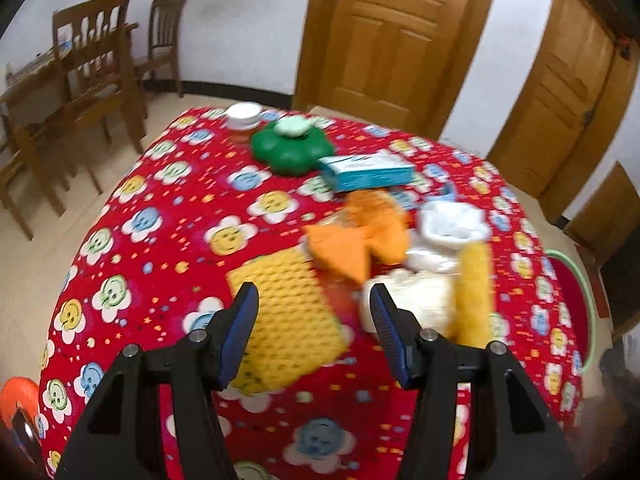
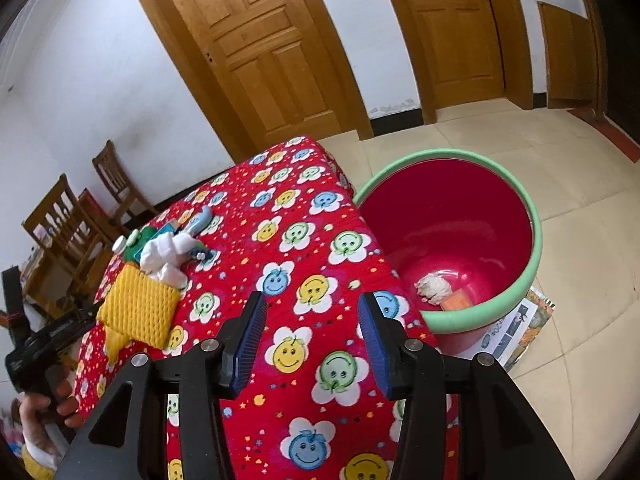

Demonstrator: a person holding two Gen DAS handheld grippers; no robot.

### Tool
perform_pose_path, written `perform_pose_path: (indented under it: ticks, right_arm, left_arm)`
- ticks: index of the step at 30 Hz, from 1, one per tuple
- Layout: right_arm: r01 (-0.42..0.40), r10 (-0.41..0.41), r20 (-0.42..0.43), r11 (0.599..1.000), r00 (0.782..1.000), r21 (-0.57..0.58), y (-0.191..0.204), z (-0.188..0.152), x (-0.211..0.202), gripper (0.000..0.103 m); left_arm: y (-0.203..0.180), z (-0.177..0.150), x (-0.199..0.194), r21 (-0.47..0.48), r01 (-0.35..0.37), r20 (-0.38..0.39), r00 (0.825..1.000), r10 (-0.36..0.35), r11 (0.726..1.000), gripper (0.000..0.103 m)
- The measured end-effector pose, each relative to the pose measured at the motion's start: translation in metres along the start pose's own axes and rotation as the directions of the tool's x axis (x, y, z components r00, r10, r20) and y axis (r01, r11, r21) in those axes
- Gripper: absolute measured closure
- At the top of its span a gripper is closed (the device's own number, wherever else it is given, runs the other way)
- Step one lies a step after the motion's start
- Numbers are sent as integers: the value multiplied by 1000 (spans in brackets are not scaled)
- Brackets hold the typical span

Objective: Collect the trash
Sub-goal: 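Grasp a yellow foam net with left while right moves back over the table, then grasp a second yellow foam net with right while left holds its net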

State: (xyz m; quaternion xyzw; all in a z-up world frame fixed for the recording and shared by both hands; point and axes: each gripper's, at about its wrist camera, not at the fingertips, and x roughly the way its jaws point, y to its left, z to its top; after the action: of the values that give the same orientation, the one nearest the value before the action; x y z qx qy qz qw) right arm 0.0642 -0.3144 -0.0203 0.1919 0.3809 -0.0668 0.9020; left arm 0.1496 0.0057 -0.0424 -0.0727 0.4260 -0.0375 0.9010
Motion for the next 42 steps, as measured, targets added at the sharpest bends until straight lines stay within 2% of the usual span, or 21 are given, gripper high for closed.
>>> perform_pose_path:
  ticks: [7,13,16,18,23,29,36,42]
  right_arm:
    - [1,-2,-19,1000,1000,-19,9,-3,4,54]
    - [-6,5,-36,999,999,-35,16,-6,8,54]
    - [-12,10,-43,999,999,-43,20,-6,10,54]
    - [-15,13,-47,999,999,-51,23,-7,12,54]
    - [-36,31,-58,996,998,-85,34,-6,14,54]
    - [-92,80,-93,987,992,-132,57,-2,20,54]
    - [-183,156,-141,961,978,-205,98,-2,30,54]
    - [-247,193,-200,923,961,-294,142,-15,46,54]
  left_arm:
    - [18,-5,25,-27,-61,-65,996,59,998,45]
    - [20,-7,29,-42,-47,-90,995,43,998,45]
    - [17,-10,30,-49,-14,-100,995,9,999,45]
    - [13,-11,29,-34,4,-94,996,-7,999,51]
    - [6,-14,24,-25,78,-80,994,-80,997,86]
    - [4,-12,4,-18,116,-40,992,-117,993,91]
    - [14,-10,-17,-34,110,5,994,-110,993,91]
    - [28,-10,-31,-36,87,39,996,-85,996,91]
